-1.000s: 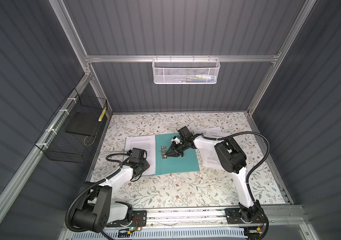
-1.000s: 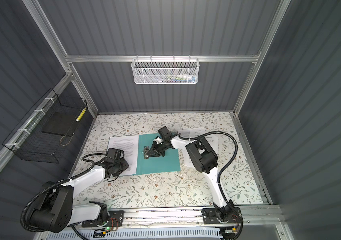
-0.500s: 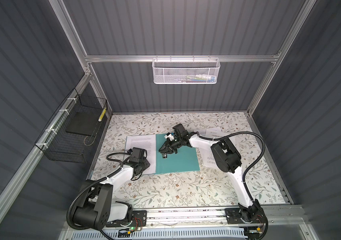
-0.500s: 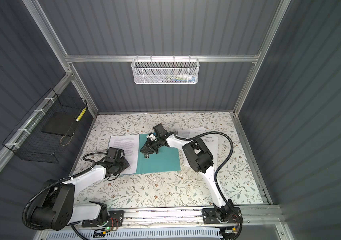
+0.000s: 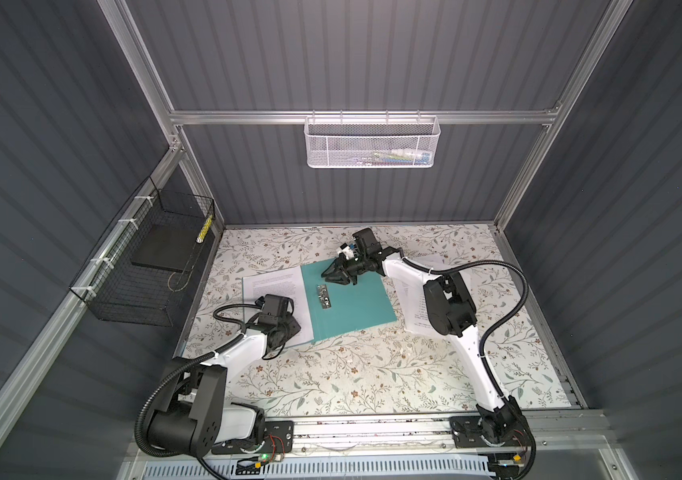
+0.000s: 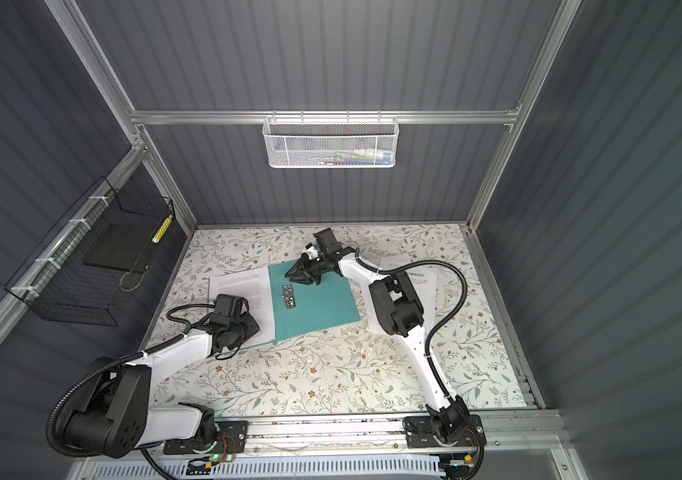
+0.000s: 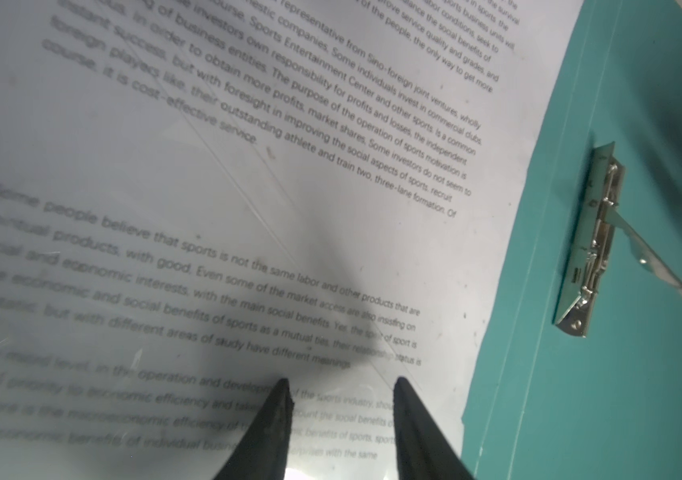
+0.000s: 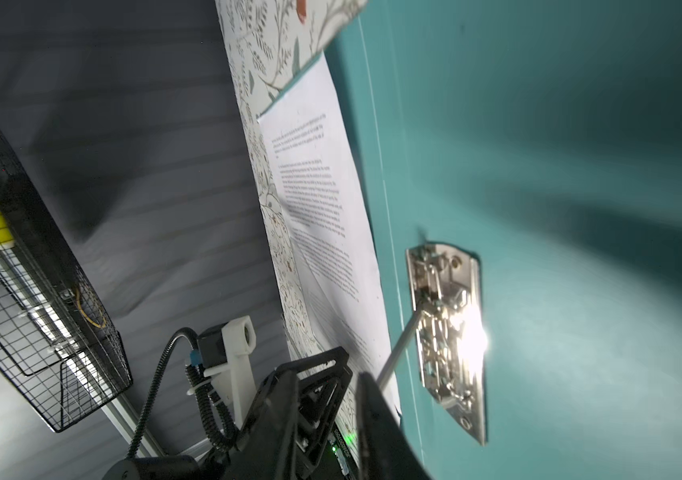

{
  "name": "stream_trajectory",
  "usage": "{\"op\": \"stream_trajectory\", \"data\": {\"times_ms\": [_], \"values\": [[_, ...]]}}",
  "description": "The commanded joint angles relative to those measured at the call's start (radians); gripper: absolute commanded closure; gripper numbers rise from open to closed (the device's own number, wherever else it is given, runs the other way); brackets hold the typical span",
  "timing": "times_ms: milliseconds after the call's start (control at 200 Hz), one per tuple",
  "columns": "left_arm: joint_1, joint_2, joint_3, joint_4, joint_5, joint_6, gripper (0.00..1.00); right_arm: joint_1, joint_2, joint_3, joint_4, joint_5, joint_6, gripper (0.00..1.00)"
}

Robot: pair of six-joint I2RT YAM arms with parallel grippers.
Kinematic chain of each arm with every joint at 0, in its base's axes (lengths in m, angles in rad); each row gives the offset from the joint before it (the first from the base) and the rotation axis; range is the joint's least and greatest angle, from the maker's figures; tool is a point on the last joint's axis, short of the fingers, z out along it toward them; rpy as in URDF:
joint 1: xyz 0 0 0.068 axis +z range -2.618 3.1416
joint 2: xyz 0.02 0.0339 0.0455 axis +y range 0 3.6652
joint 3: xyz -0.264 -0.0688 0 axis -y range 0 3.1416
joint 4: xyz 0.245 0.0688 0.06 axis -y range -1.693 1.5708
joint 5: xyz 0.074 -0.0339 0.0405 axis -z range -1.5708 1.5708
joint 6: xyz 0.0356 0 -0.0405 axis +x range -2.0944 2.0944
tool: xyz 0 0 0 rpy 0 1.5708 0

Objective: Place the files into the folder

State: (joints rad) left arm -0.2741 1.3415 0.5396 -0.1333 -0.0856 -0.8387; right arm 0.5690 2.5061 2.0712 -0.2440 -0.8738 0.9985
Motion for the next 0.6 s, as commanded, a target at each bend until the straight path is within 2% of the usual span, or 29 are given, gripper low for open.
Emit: {"op": "stream_trajectory", "data": {"times_ms": [0, 100, 235, 470, 595], "values": [[-0.002, 0.046, -0.026, -0.081, 0.03, 0.029, 0.59, -0.012, 0.048, 0.073, -0.037, 0.004, 0.012, 0.65], [-0.002, 0.057, -0.01, -0.092, 0.029, 0.05, 0.59, -0.021, 0.069, 0.126, -0.049, 0.0, 0.022, 0.65], [-0.002, 0.071, 0.014, -0.107, 0.03, 0.076, 0.59, -0.022, 0.049, 0.102, -0.085, 0.012, 0.001, 0.68], [-0.002, 0.076, 0.013, -0.087, 0.047, 0.084, 0.59, 0.022, -0.1, -0.208, -0.024, 0.024, -0.024, 0.88], [-0.002, 0.075, 0.004, -0.074, 0.052, 0.084, 0.59, 0.059, -0.124, -0.295, 0.02, 0.01, -0.013, 0.99]]}}
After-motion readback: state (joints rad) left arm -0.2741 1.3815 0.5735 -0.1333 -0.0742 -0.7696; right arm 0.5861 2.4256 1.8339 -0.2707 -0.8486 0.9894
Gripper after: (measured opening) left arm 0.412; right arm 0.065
